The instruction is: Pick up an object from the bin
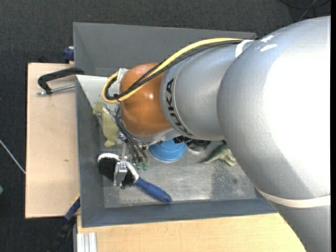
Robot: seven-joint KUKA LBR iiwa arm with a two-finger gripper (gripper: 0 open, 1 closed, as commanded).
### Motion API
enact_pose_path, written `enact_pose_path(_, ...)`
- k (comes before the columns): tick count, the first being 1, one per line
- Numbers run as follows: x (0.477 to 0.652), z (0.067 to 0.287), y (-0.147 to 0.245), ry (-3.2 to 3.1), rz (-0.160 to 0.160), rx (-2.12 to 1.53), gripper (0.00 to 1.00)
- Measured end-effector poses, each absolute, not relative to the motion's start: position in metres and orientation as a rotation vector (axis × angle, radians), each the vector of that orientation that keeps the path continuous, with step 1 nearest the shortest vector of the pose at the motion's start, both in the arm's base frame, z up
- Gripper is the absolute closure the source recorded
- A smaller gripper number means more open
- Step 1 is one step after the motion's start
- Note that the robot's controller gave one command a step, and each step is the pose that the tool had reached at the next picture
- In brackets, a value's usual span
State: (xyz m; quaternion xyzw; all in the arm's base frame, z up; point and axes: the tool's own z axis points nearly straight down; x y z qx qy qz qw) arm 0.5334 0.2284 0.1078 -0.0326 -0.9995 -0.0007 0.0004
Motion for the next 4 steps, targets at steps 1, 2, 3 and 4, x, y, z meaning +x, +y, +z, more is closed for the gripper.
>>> enact_pose_path(1,0.522,0.072,0.232,-3.116,-0.006,-0.419,0.0)
enact_pose_path(2,0.523,0.074,0.233,-3.116,-0.005,-0.418,0.0)
enact_pose_path(3,0.523,0.076,0.234,-3.116,-0.008,-0.419,1.0)
enact_pose_path(4,0.525,0.15,0.235,-3.123,-0.011,-0.418,1.0)
